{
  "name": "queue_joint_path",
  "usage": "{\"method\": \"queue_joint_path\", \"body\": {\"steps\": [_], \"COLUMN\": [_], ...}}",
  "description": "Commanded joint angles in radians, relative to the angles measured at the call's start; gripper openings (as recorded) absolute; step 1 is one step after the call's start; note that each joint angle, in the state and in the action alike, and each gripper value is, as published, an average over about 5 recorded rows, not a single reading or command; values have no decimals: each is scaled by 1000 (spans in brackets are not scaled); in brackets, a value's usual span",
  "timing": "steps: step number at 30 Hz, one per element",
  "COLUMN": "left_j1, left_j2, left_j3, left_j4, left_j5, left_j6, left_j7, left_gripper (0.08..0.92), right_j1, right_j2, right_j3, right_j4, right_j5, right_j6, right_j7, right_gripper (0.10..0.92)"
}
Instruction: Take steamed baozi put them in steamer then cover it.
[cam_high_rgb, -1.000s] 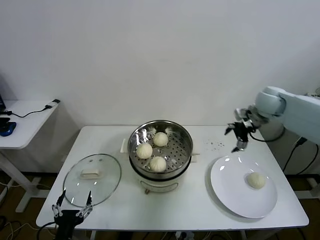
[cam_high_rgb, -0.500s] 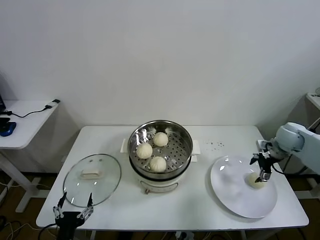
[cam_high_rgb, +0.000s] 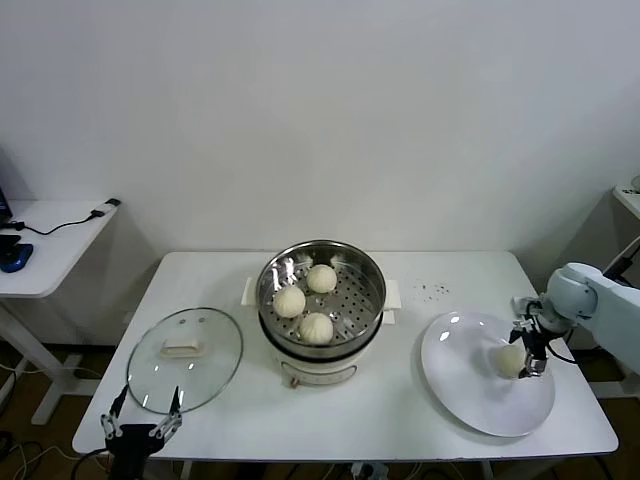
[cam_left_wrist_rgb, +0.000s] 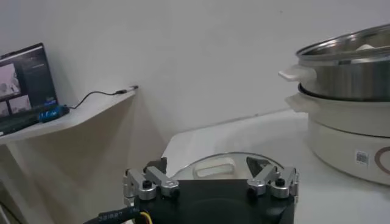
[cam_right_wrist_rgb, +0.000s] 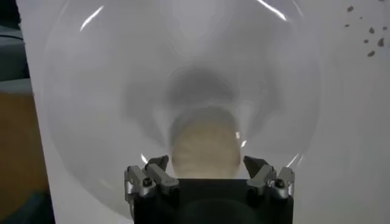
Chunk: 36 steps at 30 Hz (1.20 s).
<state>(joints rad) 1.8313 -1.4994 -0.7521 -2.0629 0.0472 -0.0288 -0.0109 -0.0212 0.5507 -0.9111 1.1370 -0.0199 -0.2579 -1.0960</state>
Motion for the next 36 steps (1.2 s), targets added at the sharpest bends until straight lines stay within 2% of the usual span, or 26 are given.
{"method": "queue_joint_path", "body": {"steps": [1,9,13,18,22,29,36], "left_j1": [-2,-2,0,0,0,-3,-7], "left_j2": [-2,-1,2,6,10,12,16], "left_j3": [-1,-3,-3,-1,5,24,43], "left_j4": [2,1,1,2,0,-2,1], "left_j5": [1,0,-2,-8,-12,-18,-31], "left_j6": [2,2,1,-2,-3,-9,-16], "left_j7": [0,0,0,0,1,2,5], "left_gripper": [823,823,823,823,823,823,823], "right_j1": [-39,-19,22,216,478,850,949], "right_j2": [34,28,16,20,86,331,585], "right_j3": [30,16,-16,-148,-343,-615,-697], "right_j4": [-44,-32,-13,10,-4,-75,-101], "right_j5": [-37,1,39,160,313,619,883], "right_j6": [-1,-6,-11,-34,-50,-69,-122], "right_j7": [-5,-13,-16,-11,-8,9,56], "right_gripper": [812,616,554,535,535,538,540]}}
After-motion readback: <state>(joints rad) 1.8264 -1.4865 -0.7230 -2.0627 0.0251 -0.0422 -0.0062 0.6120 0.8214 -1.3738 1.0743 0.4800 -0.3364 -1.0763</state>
